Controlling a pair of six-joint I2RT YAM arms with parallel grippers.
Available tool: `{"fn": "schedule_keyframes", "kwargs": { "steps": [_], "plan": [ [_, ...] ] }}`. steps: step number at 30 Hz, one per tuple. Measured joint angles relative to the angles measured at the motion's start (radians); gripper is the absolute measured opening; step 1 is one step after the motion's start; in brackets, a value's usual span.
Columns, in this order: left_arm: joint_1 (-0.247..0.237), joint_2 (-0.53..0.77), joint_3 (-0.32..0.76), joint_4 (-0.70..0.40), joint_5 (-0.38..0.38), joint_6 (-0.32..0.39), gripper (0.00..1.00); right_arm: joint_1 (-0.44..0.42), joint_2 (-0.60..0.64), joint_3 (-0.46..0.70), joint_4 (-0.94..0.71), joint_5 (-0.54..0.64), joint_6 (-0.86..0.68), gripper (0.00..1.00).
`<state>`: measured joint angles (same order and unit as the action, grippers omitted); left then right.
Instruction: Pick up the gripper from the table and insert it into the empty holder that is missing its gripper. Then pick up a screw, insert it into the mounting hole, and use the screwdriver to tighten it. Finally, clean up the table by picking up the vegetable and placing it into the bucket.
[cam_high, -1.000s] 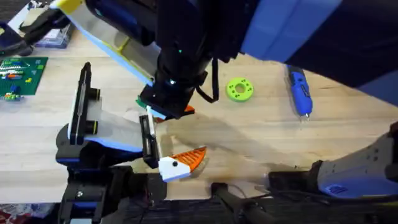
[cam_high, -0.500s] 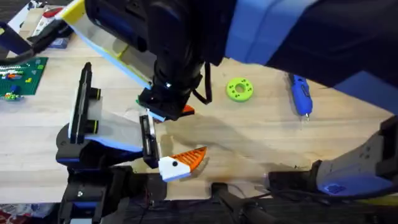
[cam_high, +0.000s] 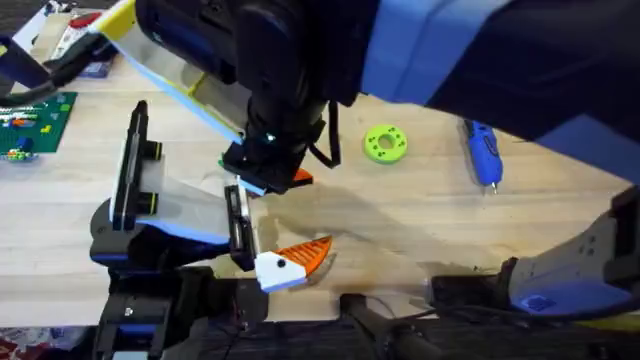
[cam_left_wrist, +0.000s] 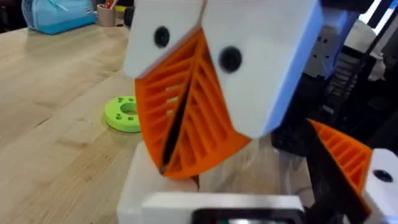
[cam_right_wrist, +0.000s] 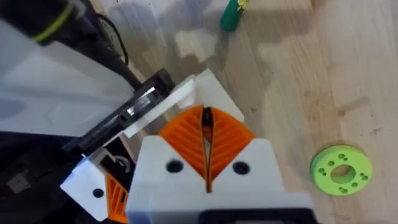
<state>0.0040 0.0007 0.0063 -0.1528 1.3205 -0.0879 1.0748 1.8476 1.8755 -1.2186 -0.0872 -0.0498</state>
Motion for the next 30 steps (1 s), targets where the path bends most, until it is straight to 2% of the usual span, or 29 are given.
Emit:
{"fn": "schedule_keyframes", "kwargs": {
  "steps": [26, 28, 29, 30],
  "plan": [
    [0.000, 0.000, 0.000, 0.000, 0.000, 0.000, 0.991, 0.000, 0.000, 0.000, 0.000, 0.000, 0.000, 0.007],
    [0.000, 0.000, 0.000, 0.000, 0.000, 0.000, 0.991, 0.000, 0.000, 0.000, -0.001, -0.002, -0.001, 0.079],
    [0.000, 0.000, 0.000, 0.000, -0.001, 0.000, 0.991, 0.001, 0.000, 0.000, -0.001, -0.005, -0.001, 0.152],
    [0.000, 0.000, 0.000, 0.000, -0.001, -0.001, 0.991, 0.002, 0.000, 0.000, -0.001, -0.007, 0.000, 0.276]
  ]
}}
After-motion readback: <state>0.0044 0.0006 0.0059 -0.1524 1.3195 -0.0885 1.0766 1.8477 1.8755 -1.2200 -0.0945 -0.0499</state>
